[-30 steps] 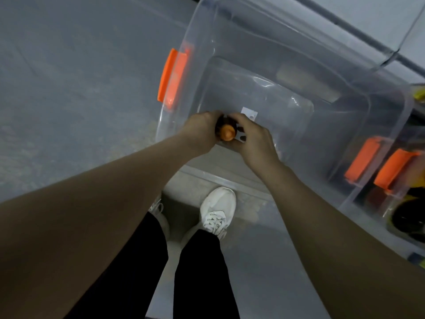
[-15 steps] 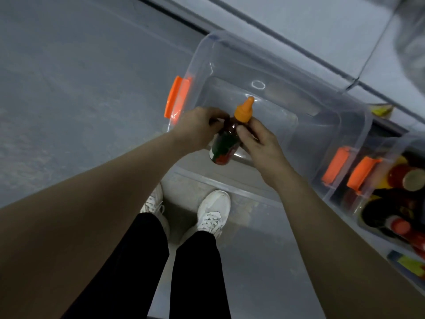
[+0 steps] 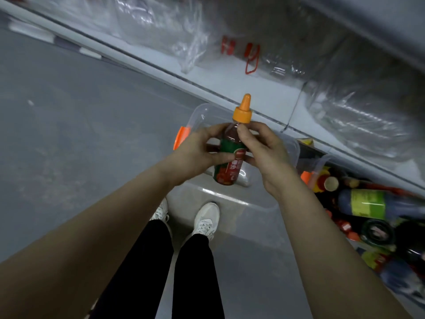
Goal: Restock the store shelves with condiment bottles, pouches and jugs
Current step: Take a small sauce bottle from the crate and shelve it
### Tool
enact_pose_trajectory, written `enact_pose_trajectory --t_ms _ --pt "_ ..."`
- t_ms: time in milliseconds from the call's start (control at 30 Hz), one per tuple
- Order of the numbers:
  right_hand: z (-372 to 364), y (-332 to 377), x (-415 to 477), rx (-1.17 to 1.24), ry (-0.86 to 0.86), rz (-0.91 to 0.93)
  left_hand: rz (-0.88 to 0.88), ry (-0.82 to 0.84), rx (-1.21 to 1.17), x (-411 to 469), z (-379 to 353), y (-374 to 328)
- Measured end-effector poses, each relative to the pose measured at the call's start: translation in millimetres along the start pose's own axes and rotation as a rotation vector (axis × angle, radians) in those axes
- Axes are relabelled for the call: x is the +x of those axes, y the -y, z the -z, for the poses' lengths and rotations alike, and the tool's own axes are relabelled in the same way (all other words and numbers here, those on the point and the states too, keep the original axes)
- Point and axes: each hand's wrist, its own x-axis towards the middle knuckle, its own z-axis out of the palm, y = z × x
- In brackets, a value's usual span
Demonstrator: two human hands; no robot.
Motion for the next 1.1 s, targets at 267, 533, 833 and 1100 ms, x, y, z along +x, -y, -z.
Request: enact_pose_trajectory --t_ms 267,533,833,1100 --pt "7 108 -82 0.048 0.099 -0.011 -0.027 -0.083 -0.161 -75 -4 -97" --pt "9 191 -175 0.094 0.065 0.131 -0.105 -0.04 -0.154 -158 -15 -194" --pt "11 286 -260 0.131 0.01 0.304 -0.293 -0.033 0.073 -237 -27 -286" --pt "19 358 -319 0.124 0.056 0.453 -0.473 -0.094 0.09 -295 -41 -353"
